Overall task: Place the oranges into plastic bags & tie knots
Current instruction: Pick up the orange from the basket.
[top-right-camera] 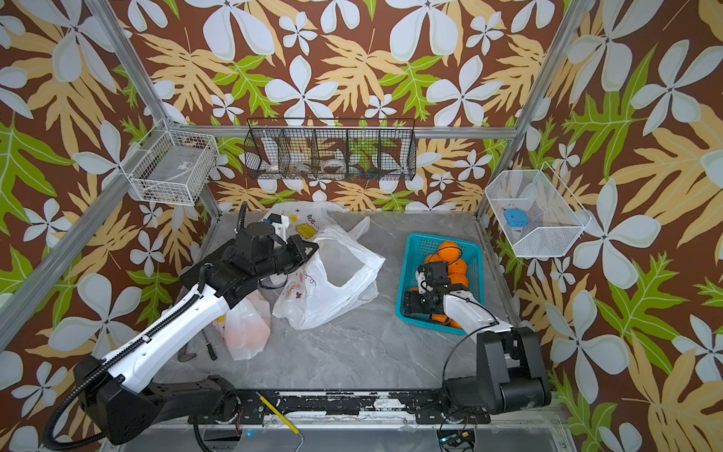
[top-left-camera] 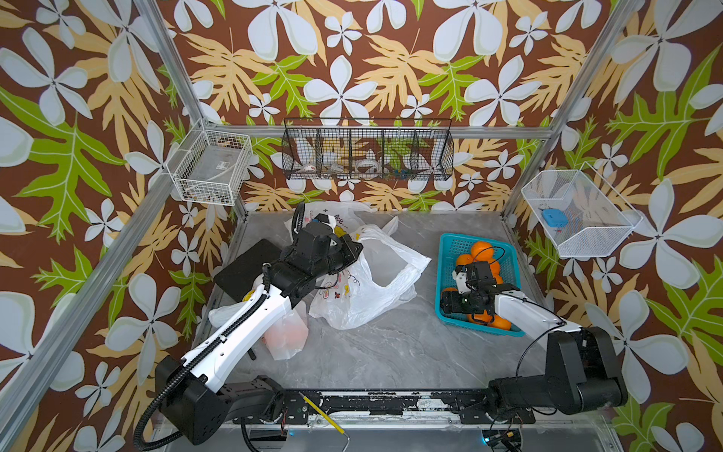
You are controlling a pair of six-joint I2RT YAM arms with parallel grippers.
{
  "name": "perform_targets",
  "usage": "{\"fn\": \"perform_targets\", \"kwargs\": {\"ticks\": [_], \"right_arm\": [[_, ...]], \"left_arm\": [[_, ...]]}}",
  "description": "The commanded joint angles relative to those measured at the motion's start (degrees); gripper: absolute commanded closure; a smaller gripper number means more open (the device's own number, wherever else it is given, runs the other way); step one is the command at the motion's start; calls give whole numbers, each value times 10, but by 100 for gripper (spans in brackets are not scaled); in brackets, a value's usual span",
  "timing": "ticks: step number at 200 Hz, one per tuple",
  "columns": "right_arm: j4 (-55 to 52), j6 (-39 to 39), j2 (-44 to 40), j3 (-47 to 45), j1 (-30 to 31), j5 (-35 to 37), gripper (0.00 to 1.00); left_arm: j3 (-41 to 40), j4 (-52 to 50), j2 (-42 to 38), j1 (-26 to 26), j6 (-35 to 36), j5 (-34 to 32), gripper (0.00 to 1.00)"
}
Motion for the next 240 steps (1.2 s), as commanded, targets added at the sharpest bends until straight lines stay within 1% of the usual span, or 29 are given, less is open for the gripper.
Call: {"fn": "perform_targets", "kwargs": {"ticks": [1,17,31,50,102,125,143,152,161,184,198,209,223,240], "right_arm": [[3,5,5,-7,1,13,21],[21,6,1,-13,1,27,21],[28,4,9,-9,0,45,16],[31,0,29,7,0,67,13],[59,-2,78,35,0,66,13],[80,-5,70,30,-1,65,19],[94,-12,55,25,0,73,29],[94,-17,44,24,-1,79,34],[94,-17,30,20,-1,86,37],[74,-20,-21,16,-1,90,38],[53,-20,-62,15,-1,81,39],[31,-18,-98,17,-1,63,39],[2,-11,-150,23,0,20,39],[-29,3,-218,36,5,-53,40]], "left_arm": [[0,16,3,-2,-2,1,100],[-1,17,4,-2,-2,2,100],[-2,17,6,-3,-2,2,100],[-4,20,5,-4,0,3,100],[-8,24,1,-4,3,1,100],[-9,25,4,-4,2,2,100],[-9,28,7,-4,2,7,100],[-9,30,8,-4,4,8,100],[-9,30,9,-4,5,8,100],[-10,30,11,-5,6,6,100],[-10,30,13,-6,6,8,100],[-10,31,15,-7,6,8,100],[-9,30,18,-7,7,8,100],[-8,31,22,-8,8,7,100]]}}
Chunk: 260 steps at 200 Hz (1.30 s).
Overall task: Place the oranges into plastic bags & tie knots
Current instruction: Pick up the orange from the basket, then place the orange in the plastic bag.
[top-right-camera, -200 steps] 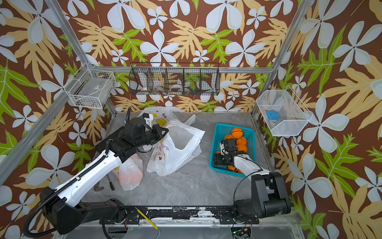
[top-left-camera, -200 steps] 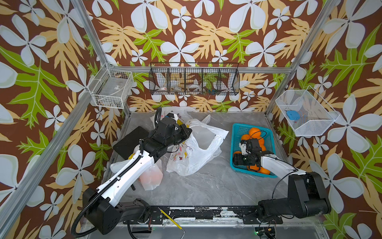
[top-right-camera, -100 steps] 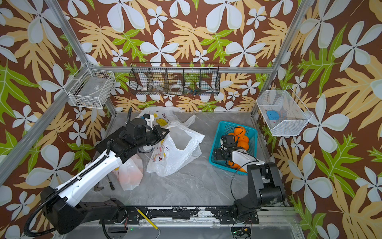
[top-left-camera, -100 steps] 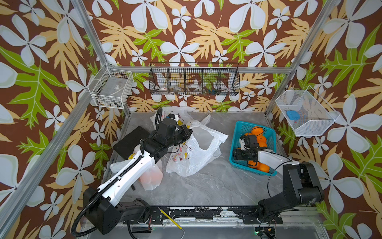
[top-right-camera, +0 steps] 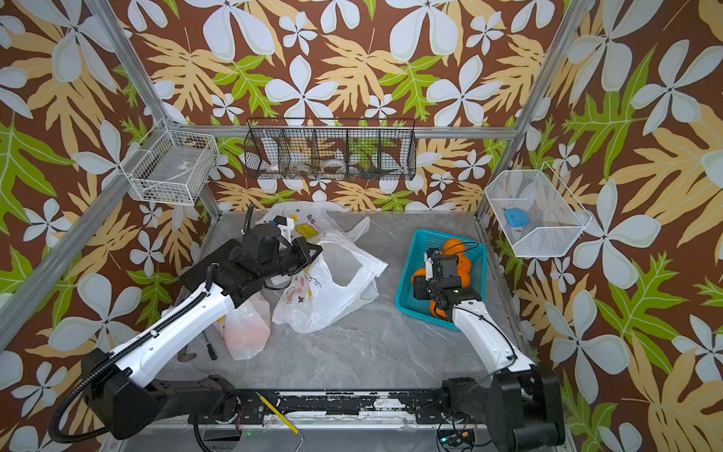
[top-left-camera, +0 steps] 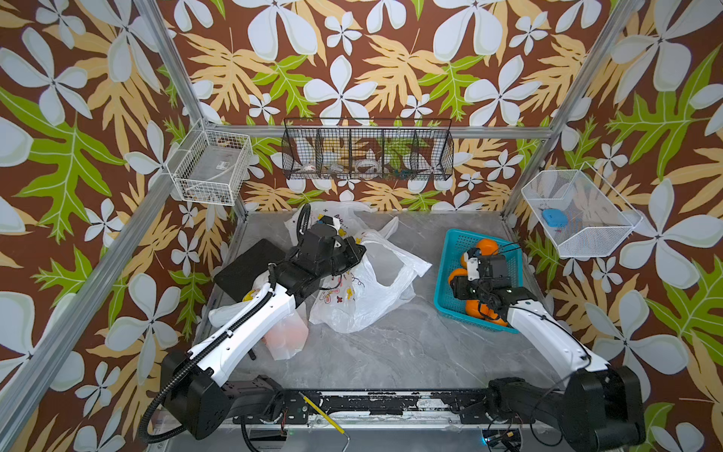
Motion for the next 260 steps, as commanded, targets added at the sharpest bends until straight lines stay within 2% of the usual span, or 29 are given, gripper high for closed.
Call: {"fn": "perform_targets", "kwargs": {"ticks": [1,25,44,68,88,105,153,190,219,236,260], "right_arm": [[-55,20,-67,16,5,-96,40],[-70,52,-154,51,37,-139,40],[-63,76,-182,90,81,-156,40],[-31,104,-162,120,165,-157,40],[16,114,-120,126,258,-119,40],[56,121,-72,126,300,-110,39],[114,97,56,142,303,-37,37],[144,79,137,165,301,-32,27],[151,84,197,187,302,-88,20],[137,83,204,188,301,-93,17],[117,80,172,183,302,-80,15]], "left_arm": [[2,16,4,-2,3,2,100],[3,20,10,-3,4,2,100],[4,21,15,-5,7,4,100],[4,21,16,-11,9,4,100],[3,20,13,-14,10,5,100],[2,20,9,-17,14,8,100],[-2,16,-8,-26,28,33,100],[-14,25,-23,-40,25,45,100],[-41,48,-31,-40,1,38,100],[-58,66,-37,-40,-16,27,100],[-71,82,-33,-41,-25,22,100]]}}
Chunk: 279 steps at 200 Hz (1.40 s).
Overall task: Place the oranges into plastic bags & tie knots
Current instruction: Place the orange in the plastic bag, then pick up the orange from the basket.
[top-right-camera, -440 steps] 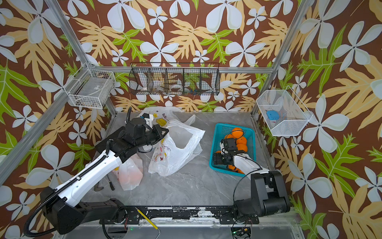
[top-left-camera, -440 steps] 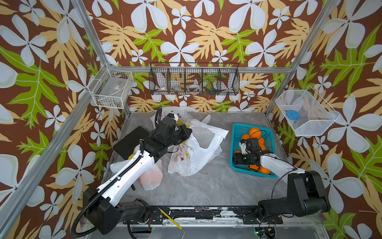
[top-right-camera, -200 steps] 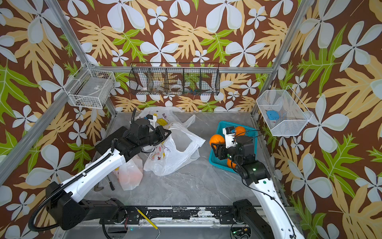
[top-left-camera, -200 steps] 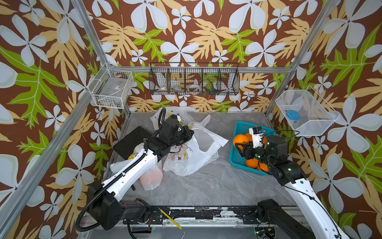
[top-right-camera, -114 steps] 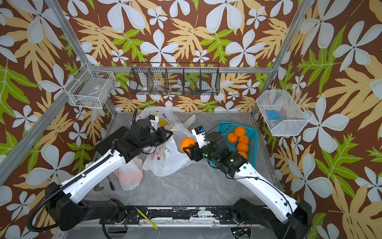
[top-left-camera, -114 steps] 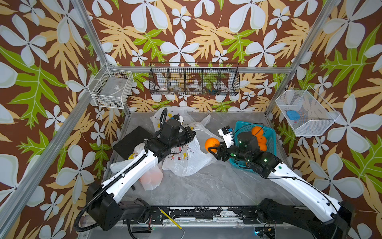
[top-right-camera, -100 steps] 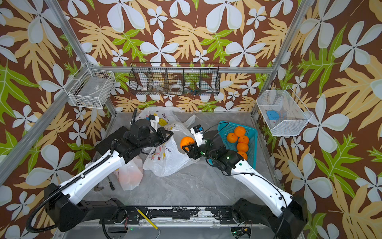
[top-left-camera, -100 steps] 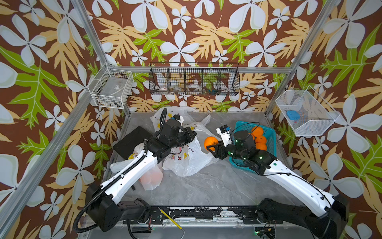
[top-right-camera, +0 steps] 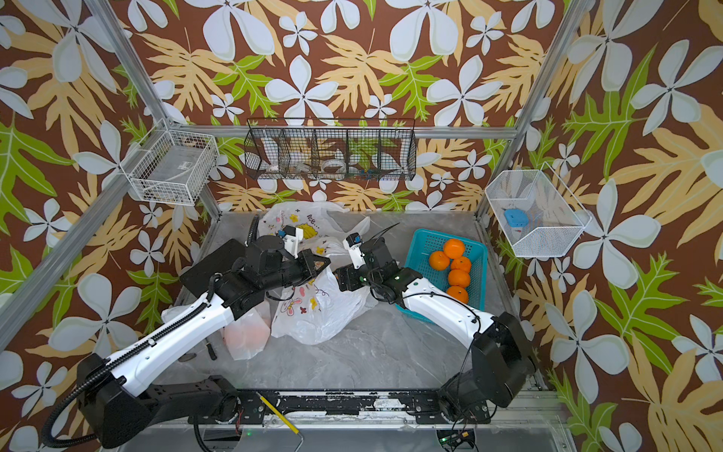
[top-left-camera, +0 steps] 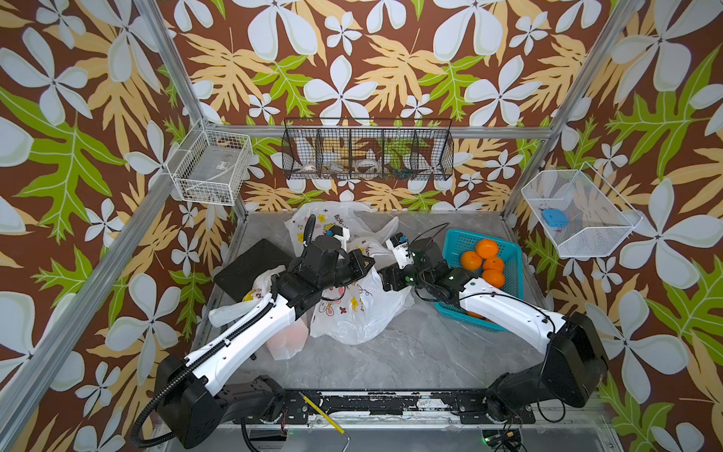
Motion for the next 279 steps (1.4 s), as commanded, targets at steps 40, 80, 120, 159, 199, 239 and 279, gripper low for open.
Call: {"fn": "perform_targets", "kwargs": {"ticks": [40,80,120,159,199,239,279], "right_arm": [[-87,-1,-119,4,0,-6,18],[-164,2,-235,-4,-15,10,17],[-240,-38,-292,-46,-188,17,4],[-267,-89,-225,-107,-333,74,3],[-272,-75,-158,-121,-337,182,0],[-270,-37,-98,-143,-341,210,0],[-253,-11,-79,-184,-345,193,0]], "left_arm": [[-16,38,15,16,-23,-28,100],[-46,57,19,40,-24,-24,100],[-62,65,12,45,-21,-23,100],[-63,64,-4,46,-18,-22,100],[-63,65,-6,45,-17,-17,100],[-53,63,1,46,-8,-10,100],[-41,61,17,47,2,4,100]]}}
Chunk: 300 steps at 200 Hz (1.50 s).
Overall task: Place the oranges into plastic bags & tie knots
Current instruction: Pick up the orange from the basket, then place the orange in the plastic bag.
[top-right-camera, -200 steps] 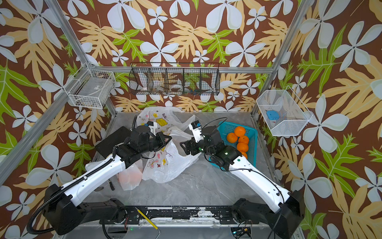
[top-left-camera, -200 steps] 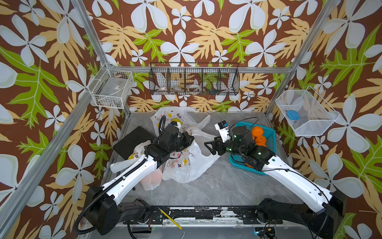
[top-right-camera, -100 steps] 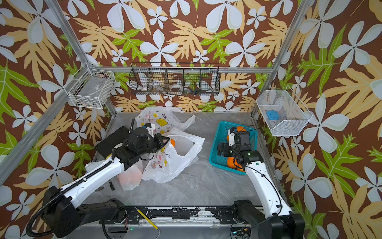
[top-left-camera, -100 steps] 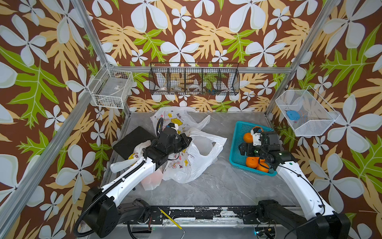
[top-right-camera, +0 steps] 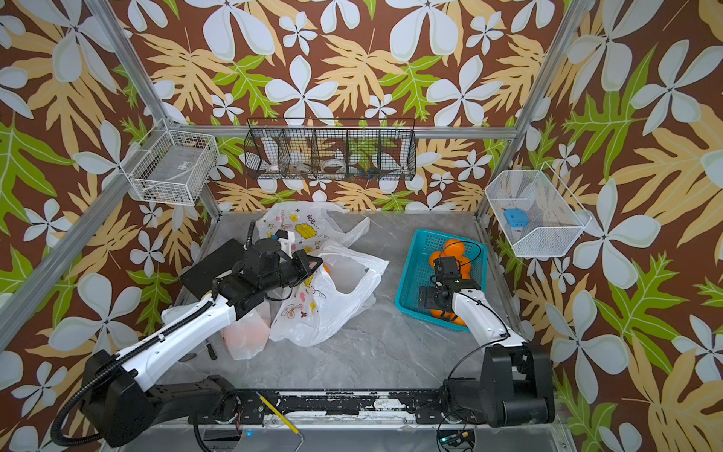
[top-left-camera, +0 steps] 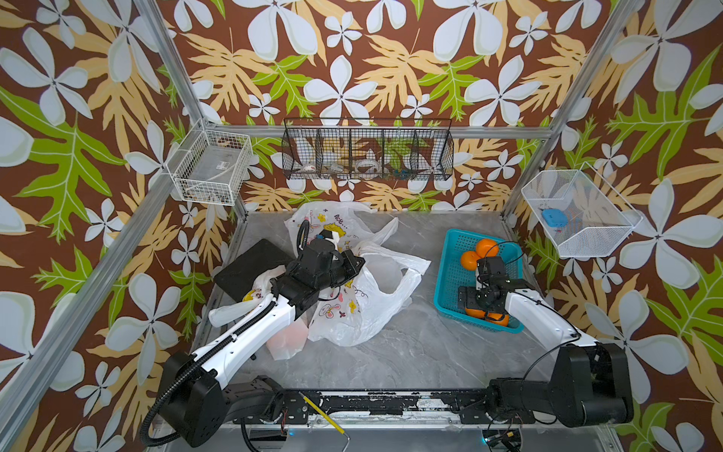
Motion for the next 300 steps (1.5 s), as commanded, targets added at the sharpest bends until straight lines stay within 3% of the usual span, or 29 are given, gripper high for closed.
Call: {"fn": "perform_targets", "kwargs": {"ticks": [1,47,99,111,147,168,207,246,268,300], "right_arm": [[3,27,8,-20,-2,1,0],[50,22,58,-24,-9,-28,4],[80,17,96,-22,-10,-25,25],[77,18,82,-20,-10,-27,32],[29,12,-21,-8,-9,-55,34],[-6,19,-93,18,-3,-109,35],[-3,71,-165,114,143,-147,35],[93,117,-122,160,306,-160,35],[157,134,-57,161,349,-160,35],[230,146,48,175,364,-150,35]], "left_arm": [[6,14,6,2,12,12,100],[7,14,11,4,13,18,100],[5,8,-2,4,13,10,100],[6,7,-3,4,14,12,100],[3,8,-5,4,15,14,100],[-2,15,-7,4,14,19,100],[-10,28,-7,4,15,26,100],[-17,33,-10,4,16,28,100],[-21,39,-11,4,17,34,100],[-30,45,-18,4,18,39,100]]}}
